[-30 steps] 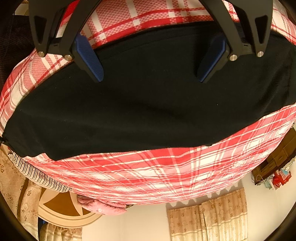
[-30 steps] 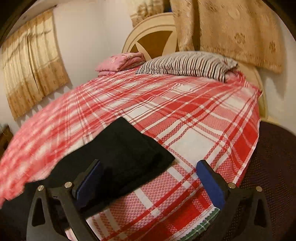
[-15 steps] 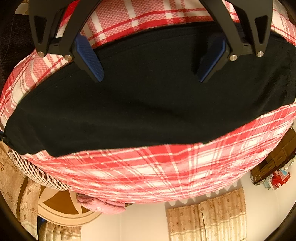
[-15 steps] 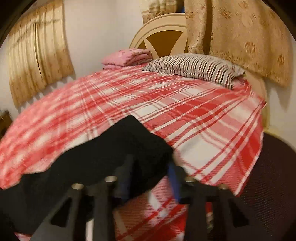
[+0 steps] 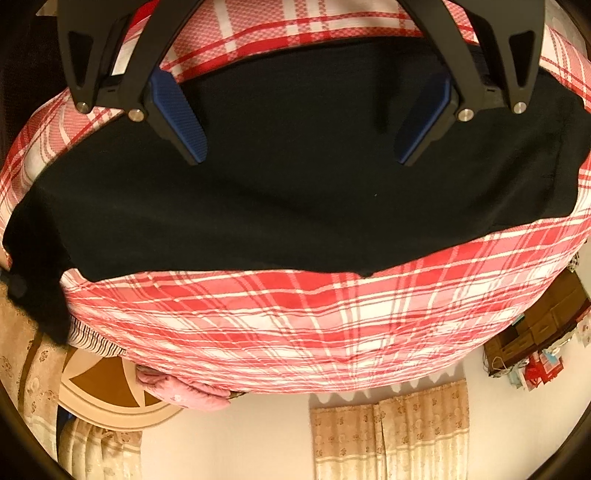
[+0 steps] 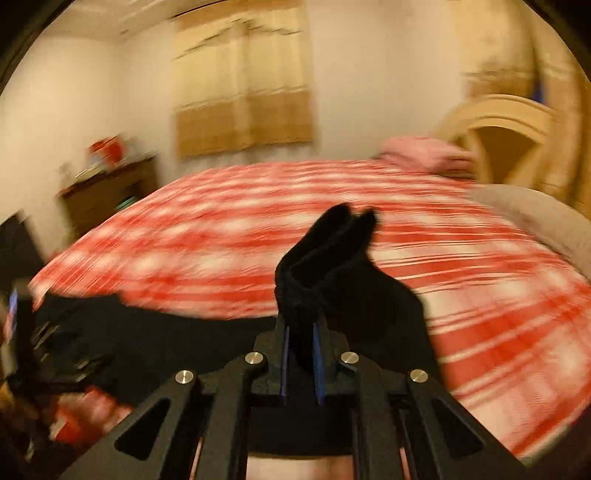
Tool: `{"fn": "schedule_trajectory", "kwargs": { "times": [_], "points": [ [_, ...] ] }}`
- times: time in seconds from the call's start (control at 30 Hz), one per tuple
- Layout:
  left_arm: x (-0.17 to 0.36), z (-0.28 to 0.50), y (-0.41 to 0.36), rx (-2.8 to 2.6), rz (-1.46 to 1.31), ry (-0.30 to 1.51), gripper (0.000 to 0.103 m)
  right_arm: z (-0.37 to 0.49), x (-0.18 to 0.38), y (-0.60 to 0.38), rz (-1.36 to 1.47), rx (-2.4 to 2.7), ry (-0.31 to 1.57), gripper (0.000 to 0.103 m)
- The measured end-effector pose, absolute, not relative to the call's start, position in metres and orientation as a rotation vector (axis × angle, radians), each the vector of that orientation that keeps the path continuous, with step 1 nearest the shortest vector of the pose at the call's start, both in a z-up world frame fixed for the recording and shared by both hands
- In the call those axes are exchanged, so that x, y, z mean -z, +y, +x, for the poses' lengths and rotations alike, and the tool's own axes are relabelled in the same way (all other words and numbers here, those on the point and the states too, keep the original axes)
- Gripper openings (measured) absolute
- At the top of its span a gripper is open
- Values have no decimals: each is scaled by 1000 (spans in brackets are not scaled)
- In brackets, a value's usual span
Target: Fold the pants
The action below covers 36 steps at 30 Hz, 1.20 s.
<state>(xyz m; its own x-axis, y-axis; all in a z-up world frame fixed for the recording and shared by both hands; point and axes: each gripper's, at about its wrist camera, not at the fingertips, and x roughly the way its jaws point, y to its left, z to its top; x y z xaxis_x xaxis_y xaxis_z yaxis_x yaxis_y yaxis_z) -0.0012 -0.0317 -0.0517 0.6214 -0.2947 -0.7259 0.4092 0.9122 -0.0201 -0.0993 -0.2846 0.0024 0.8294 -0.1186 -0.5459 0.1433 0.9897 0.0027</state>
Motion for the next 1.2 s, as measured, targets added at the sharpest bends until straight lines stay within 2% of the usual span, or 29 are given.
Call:
{"fn": "schedule_trajectory", "kwargs": {
  "times": [0.23, 0.43, 0.47, 0.5, 0.53, 0.6, 0.67, 0.7, 0.73, 0.77, 0.8, 0.87, 0.97, 1.13, 1.2],
  "points": [
    [54, 1, -21, 387, 157, 796, 103, -74, 69, -216, 9, -14, 717, 11],
    [63, 7, -17, 390, 133, 827, 103, -77, 83, -210, -43, -22, 732, 14],
    [63, 7, -18, 390, 136, 827, 103, -79, 83, -211, -23, -39, 731, 20],
    [64, 7, -18, 388, 140, 827, 103, -80, 82, -210, 3, -70, 737, 36],
    [65, 7, -18, 389, 142, 827, 103, -80, 80, -208, 28, -106, 745, 59],
    [65, 6, -17, 388, 144, 826, 103, -84, 75, -203, 61, -174, 765, 76],
    [66, 7, -16, 387, 144, 826, 103, -90, 65, -200, 73, -201, 758, 76],
    [66, 7, -15, 387, 143, 825, 103, -93, 58, -205, 100, -207, 735, 71],
    [65, 7, -16, 388, 142, 824, 103, -95, 50, -213, 144, -206, 707, 62],
    [65, 6, -16, 389, 145, 821, 103, -94, 43, -222, 187, -199, 689, 48],
    [64, 6, -18, 391, 150, 816, 103, -92, 36, -238, 247, -174, 665, 41],
    [63, 4, -21, 400, 160, 806, 103, -82, 33, -260, 297, -119, 657, 41],
    [59, -1, -30, 428, 170, 795, 103, -61, 43, -277, 305, -70, 695, 34],
    [42, -8, -49, 477, 199, 743, 103, -34, 81, -250, 318, -184, 789, 34],
    [34, -7, -58, 501, 210, 714, 103, -42, 83, -239, 285, -167, 750, 37]
  ]
}}
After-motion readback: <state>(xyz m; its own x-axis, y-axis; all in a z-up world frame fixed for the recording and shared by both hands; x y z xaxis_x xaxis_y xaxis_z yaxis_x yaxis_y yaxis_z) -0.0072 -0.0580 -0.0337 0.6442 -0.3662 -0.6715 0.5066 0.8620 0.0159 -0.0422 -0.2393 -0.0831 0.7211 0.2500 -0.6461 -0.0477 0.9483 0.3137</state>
